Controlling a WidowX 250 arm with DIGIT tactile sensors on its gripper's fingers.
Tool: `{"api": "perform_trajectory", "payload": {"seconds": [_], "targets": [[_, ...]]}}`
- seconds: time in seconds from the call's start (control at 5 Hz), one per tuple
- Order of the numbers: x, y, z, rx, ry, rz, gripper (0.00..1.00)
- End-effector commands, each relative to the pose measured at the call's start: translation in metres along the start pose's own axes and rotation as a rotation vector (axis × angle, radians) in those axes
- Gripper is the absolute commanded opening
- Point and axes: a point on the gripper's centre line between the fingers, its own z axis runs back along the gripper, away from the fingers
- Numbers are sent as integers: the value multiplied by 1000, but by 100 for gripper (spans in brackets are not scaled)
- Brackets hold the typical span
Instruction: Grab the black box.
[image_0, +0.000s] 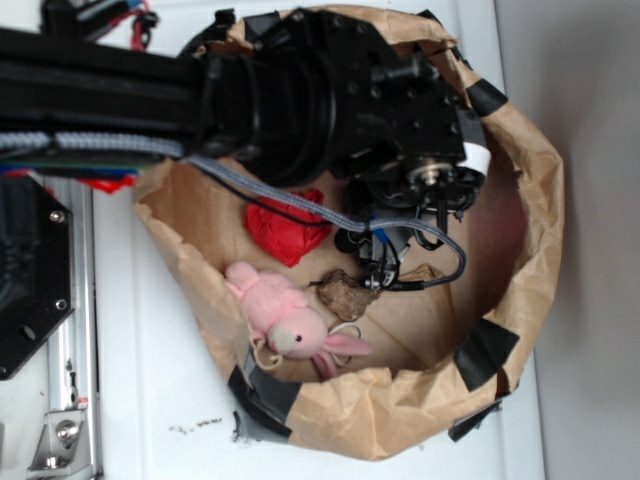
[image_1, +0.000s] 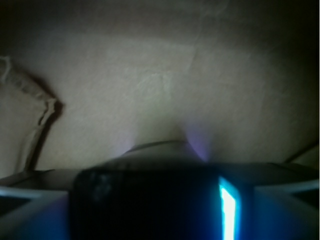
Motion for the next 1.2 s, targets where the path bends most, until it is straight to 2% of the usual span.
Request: {"api": "perform_trajectory", "payload": {"seconds": [0.0,0.2,0.4,0.6,0.8,1.0], "targets": [[-22,-13,81,-44,-123,-31,0],[-39,-19,125,-36,-194,-10,0],[-31,-16,135,-30,-199,70,0],[-22,-16,130,18,-203,110,0],[-11,-15,129,51,-231,313,0],[-10,-14,129,35,-159,257,0]]}}
